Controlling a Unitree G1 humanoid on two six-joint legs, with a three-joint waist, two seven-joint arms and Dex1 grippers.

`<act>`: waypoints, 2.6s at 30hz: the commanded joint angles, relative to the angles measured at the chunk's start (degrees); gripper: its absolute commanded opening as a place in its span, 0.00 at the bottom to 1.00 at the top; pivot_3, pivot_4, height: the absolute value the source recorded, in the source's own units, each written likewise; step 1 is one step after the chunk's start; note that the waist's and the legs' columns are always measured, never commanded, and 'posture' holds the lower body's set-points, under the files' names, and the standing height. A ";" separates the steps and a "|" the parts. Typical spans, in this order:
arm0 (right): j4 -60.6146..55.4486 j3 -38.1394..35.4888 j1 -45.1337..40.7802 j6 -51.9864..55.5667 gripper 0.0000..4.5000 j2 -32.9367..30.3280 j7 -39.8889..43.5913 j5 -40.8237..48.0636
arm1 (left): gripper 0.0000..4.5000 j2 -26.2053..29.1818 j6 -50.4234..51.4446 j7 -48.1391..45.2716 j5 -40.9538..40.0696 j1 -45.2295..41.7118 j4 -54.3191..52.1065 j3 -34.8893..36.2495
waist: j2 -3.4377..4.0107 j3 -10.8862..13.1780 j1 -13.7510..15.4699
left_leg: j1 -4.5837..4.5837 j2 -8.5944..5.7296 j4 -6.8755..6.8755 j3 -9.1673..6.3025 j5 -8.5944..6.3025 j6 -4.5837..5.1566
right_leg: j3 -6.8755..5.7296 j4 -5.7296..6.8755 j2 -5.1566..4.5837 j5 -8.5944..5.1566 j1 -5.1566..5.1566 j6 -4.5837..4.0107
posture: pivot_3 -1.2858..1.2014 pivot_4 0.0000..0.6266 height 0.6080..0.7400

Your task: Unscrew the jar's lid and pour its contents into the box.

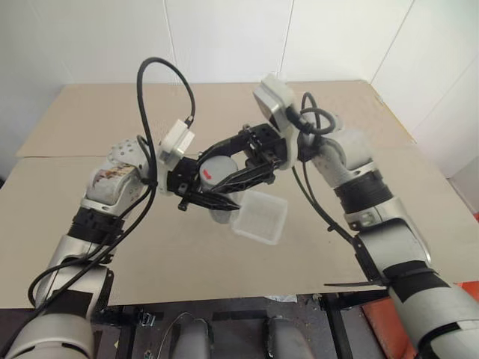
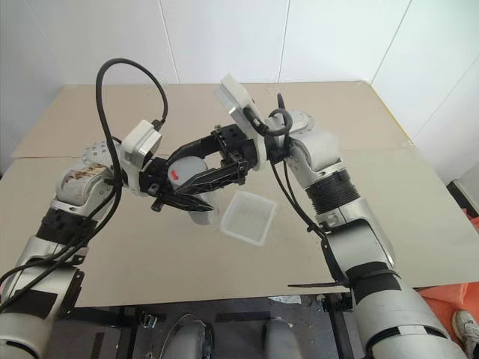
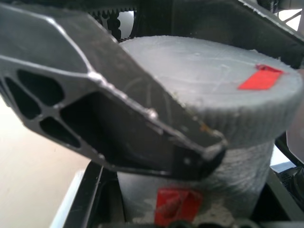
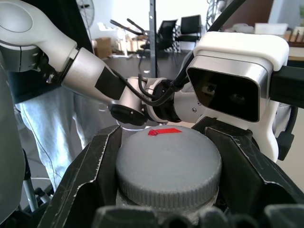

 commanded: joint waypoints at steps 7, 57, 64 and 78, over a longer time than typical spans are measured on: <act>-8.04 -9.92 3.58 0.04 0.99 -3.00 -9.49 -3.48 | 0.43 0.43 -0.07 0.22 1.94 0.61 2.22 6.82 | 0.01 0.01 1.10 | -0.04 -0.01 0.02 -0.02 0.00 0.00 | -0.04 -0.01 -0.01 0.00 -0.01 0.00 | 0.52 0.24 1.00; -37.69 -14.53 18.83 18.13 0.99 -9.54 -51.42 -11.66 | 0.43 -2.43 -4.88 -0.50 10.26 -2.94 12.14 9.64 | 0.01 0.01 1.63 | -0.08 -0.07 0.02 -0.06 0.00 0.00 | -0.06 -0.05 -0.06 0.00 0.02 0.00 | 0.52 0.24 1.00; -42.43 -16.35 21.14 19.08 0.99 -11.48 -47.60 -8.17 | 0.43 -2.99 -5.24 -0.29 11.33 -3.23 13.41 9.94 | 0.01 0.01 0.96 | -0.07 -0.06 0.00 -0.05 0.00 0.00 | -0.04 -0.04 -0.03 0.00 -0.02 0.00 | 0.52 0.24 1.00; -43.72 -6.90 14.14 22.37 0.99 -1.71 -52.29 -8.16 | 0.43 -7.87 -8.47 -0.45 13.80 -6.78 19.63 9.41 | 0.01 0.01 1.24 | -0.07 -0.07 0.03 -0.08 0.00 0.00 | -0.06 -0.03 -0.04 0.00 0.01 0.00 | 0.52 0.24 1.00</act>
